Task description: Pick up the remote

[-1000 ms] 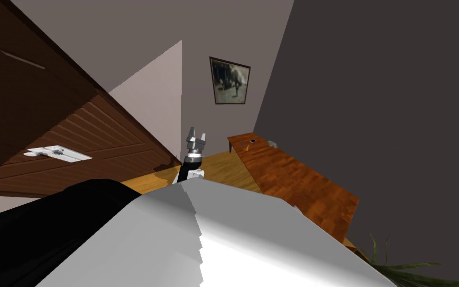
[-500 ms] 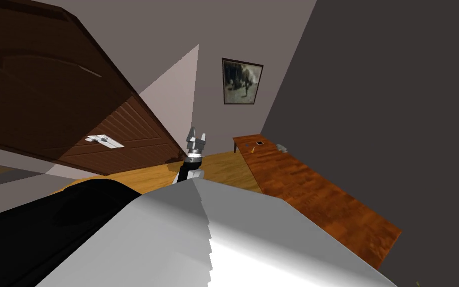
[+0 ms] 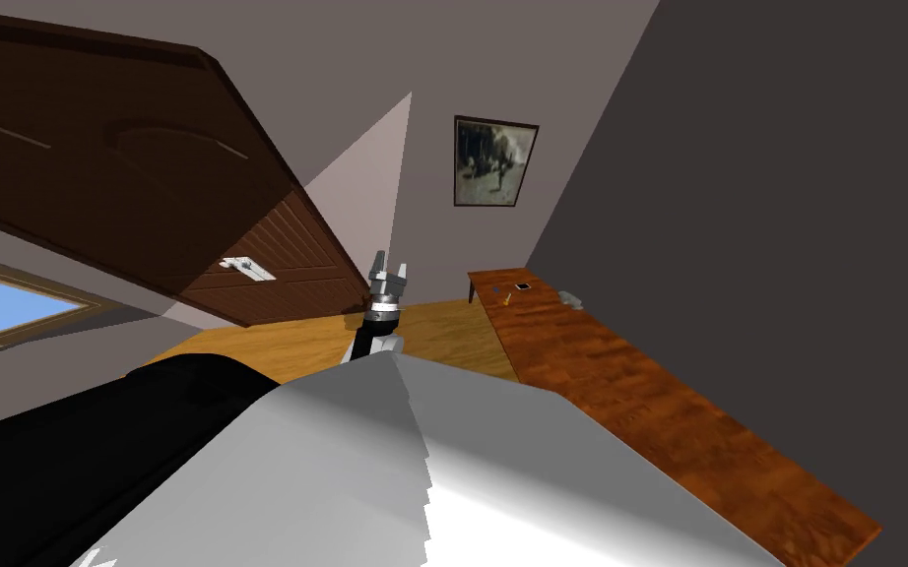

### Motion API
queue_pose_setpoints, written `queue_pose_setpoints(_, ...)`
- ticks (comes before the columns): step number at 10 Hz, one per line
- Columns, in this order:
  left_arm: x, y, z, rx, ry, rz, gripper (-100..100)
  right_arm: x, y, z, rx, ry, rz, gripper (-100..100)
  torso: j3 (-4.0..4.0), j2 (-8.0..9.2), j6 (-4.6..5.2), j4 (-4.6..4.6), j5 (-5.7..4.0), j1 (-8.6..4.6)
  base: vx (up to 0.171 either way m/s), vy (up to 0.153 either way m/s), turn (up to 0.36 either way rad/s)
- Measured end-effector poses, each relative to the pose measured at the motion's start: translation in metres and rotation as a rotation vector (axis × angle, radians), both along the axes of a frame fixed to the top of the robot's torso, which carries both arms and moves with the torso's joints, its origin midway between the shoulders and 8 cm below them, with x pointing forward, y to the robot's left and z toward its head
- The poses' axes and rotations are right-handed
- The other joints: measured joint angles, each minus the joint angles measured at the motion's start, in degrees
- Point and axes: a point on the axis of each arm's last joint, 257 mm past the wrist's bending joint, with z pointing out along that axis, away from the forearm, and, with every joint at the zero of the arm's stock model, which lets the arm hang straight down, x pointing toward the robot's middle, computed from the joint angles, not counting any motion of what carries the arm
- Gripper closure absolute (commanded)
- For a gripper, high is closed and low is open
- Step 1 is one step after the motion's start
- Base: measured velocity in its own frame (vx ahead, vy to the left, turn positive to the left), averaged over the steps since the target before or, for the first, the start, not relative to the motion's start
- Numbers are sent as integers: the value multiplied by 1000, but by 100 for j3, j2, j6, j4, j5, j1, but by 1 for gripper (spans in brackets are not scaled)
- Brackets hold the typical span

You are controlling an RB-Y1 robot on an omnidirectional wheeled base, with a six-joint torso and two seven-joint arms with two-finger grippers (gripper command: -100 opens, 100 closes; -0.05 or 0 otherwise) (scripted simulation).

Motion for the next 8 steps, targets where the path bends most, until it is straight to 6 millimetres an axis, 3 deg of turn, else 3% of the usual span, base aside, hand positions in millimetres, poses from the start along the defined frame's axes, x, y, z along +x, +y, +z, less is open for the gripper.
queue_pose_setpoints(5,0,0,0,0,0,0,0,-62,-6,-32,-93,164,153,-100,-1,-1,6,-1,-1,-1,0,-43,197)
queue_pose_setpoints(8,0,0,0,0,0,0,0,-89,-12,-47,-141,249,267,-100,-2,-3,3,-1,-2,-7,-3,-52,153)
